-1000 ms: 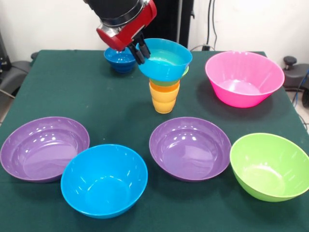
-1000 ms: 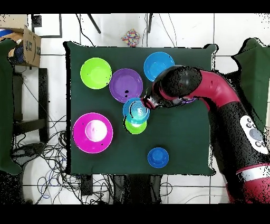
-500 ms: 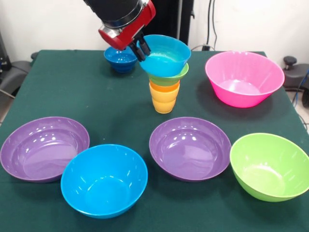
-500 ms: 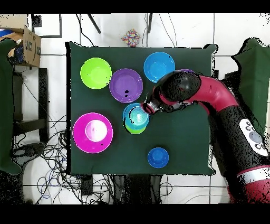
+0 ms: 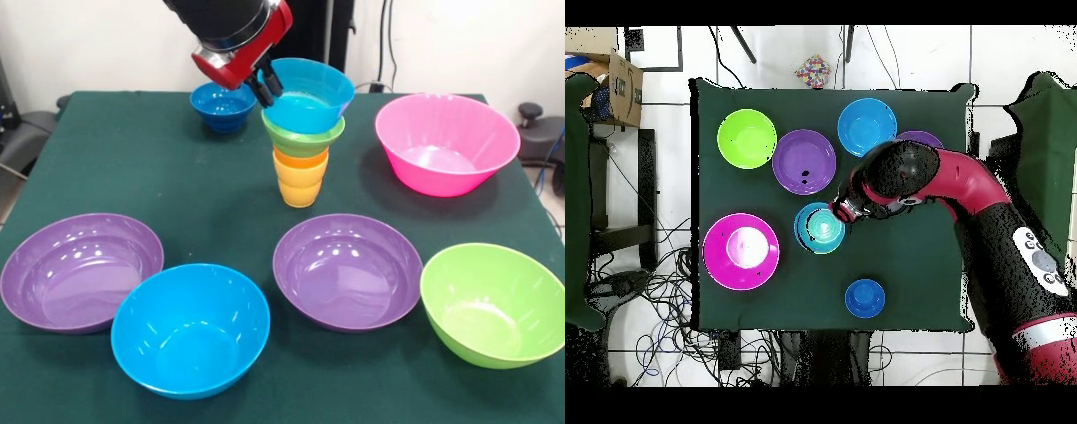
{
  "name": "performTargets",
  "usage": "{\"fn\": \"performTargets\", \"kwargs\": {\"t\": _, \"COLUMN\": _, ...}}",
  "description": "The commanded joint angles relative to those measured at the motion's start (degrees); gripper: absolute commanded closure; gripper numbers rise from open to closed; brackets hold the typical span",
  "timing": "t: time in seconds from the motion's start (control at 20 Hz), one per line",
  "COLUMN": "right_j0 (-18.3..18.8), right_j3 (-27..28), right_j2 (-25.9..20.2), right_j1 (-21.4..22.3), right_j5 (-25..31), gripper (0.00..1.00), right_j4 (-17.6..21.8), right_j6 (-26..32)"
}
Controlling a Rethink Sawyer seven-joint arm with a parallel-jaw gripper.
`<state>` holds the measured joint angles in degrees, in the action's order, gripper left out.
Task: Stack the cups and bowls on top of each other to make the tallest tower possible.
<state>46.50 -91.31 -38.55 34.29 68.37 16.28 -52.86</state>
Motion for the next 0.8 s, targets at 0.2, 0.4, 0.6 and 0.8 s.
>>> {"fn": "performTargets", "kwargs": {"t": 0.2, "right_j0": 0.7, "right_j3": -5.4, "right_j2": 2.4, "right_j1": -0.3, "right_j5": -5.4, "gripper": 1.00, "right_j4": 1.1, "right_j6": -4.6}}
{"fn": "performTargets", "kwargs": {"t": 0.4, "right_j0": 1.0, "right_j3": -5.7, "right_j2": 2.4, "right_j1": -0.8, "right_j5": -5.9, "gripper": 1.00, "right_j4": 1.2, "right_j6": -4.5}}
{"fn": "performTargets", "kwargs": {"t": 0.6, "right_j0": 1.3, "right_j3": -6.0, "right_j2": 2.4, "right_j1": -1.2, "right_j5": -6.6, "gripper": 1.00, "right_j4": 1.5, "right_j6": -4.2}}
{"fn": "performTargets", "kwargs": {"t": 0.8, "right_j0": 1.5, "right_j3": -6.0, "right_j2": 2.5, "right_j1": -2.2, "right_j5": -7.7, "gripper": 1.00, "right_j4": 1.8, "right_j6": -4.0}}
